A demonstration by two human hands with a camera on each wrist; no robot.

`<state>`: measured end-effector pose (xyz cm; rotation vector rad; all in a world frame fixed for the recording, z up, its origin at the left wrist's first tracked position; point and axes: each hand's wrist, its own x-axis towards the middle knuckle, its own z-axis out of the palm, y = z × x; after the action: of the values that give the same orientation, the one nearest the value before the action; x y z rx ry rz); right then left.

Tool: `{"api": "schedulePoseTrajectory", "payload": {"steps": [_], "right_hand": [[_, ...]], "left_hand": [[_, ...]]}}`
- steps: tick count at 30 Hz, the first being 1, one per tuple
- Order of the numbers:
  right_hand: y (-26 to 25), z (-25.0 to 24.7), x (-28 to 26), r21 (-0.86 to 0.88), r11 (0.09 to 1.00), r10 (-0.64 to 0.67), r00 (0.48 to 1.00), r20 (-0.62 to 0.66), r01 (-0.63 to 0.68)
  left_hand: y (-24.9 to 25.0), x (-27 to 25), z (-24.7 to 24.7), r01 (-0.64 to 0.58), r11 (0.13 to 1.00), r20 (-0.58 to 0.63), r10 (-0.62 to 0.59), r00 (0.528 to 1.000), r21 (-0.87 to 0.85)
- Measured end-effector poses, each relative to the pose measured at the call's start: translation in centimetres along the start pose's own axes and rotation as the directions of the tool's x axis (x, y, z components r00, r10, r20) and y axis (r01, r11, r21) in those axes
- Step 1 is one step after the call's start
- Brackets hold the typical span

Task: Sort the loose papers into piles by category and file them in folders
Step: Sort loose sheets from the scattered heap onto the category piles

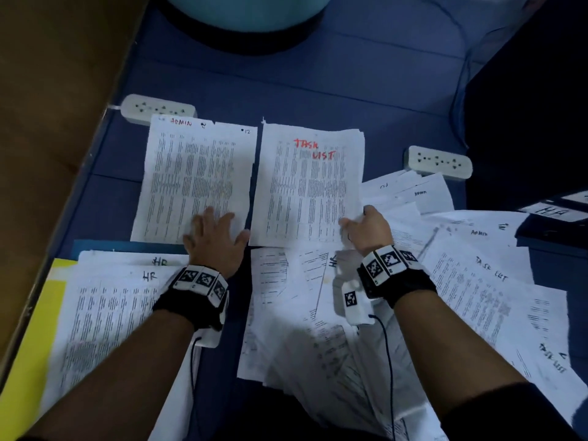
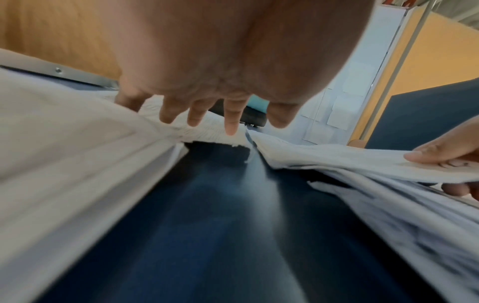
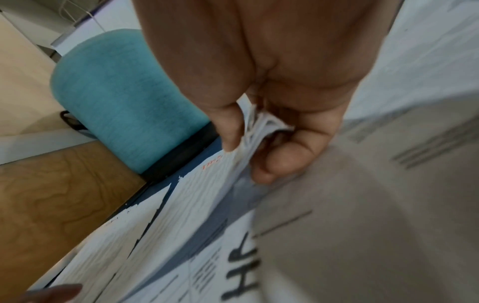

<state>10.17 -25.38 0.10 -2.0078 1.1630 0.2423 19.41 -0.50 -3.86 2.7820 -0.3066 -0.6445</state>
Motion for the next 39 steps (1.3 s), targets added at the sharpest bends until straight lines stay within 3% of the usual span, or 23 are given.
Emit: {"api": "schedulePoseTrajectory", "payload": {"steps": [5,9,14,17,21,23,27,30,35,39], "right_hand": [[2.6,-4.5,-3.0,0.062,0.998,-0.013,0.993,-0.118,0.021],[7.6,-8.0,-6.6,0.093,0.996,0.029,0.988,-0.154,-0.014],[14.4,-9.8,-10.9,0.020,0.989,0.147,0.977,-0.151,-0.146],[18.1,-10.1,-12.0,0.003,0.961,0.274,0.945,-0.179,-0.278],[22.4,-10.4,-13.0,-0.064,0.873,0.451,0.851,-0.269,-0.483],[23.7,-10.6,-13.4,0.009,0.862,0.492,0.832,-0.257,-0.507],[25.6,-11.2,-13.8,0.253,0.893,0.428,0.877,-0.217,-0.373],[26.4,-12.2,-14.0,0.257,0.926,0.333,0.919,-0.210,-0.277],[27.8,-14.2,-15.1,0.105,0.989,0.134,0.943,-0.306,-0.106],[27.8,-16.5,-16.1,0.211,0.972,-0.040,0.961,-0.274,0.100]], "left_hand": [[2.5,-2.9,-1.6,-0.135,0.971,-0.033,0.131,0.991,-0.199],[5.6,-6.6,-1.2,-0.305,0.897,-0.071,0.299,0.952,-0.320],[10.0,-11.1,1.7,-0.456,0.806,0.044,0.507,0.861,-0.378],[12.4,-13.6,4.0,-0.498,0.774,0.132,0.583,0.802,-0.391],[15.1,-16.1,7.5,-0.499,0.775,0.250,0.609,0.753,-0.389],[16.1,-16.8,9.0,-0.501,0.805,0.301,0.586,0.752,-0.316],[16.9,-17.5,10.2,-0.481,0.856,0.343,0.517,0.784,-0.190],[16.7,-18.0,10.1,-0.453,0.878,0.330,0.479,0.814,-0.157],[16.0,-19.3,8.9,-0.375,0.882,0.260,0.448,0.856,-0.284],[15.9,-20.4,7.9,-0.291,0.856,0.178,0.395,0.901,-0.426]]}}
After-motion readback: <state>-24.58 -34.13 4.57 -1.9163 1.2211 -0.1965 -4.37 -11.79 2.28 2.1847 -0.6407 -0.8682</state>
